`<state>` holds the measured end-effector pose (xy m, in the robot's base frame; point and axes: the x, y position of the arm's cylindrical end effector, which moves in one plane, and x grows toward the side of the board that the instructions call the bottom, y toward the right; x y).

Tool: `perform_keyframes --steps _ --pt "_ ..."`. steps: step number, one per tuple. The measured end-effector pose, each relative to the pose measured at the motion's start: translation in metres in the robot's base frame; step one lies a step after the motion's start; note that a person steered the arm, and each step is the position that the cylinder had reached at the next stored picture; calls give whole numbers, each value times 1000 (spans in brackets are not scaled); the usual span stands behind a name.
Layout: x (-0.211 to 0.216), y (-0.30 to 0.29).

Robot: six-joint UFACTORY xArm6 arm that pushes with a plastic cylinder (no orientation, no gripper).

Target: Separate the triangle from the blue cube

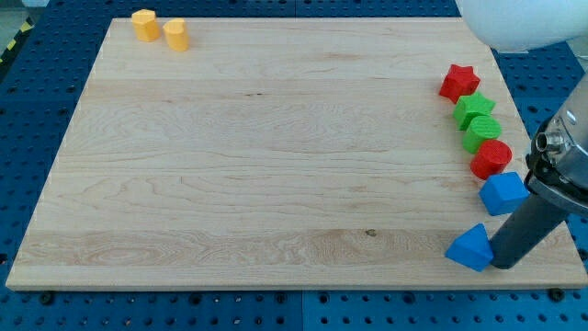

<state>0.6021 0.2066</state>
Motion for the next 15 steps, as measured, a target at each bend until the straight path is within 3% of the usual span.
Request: perform_keyframes --steps 3,6,11,14,15 --pt "-5 -90" --pt "-40 -145" --pt "-168 -176" --pt "-274 -200" --pt "-278 -188"
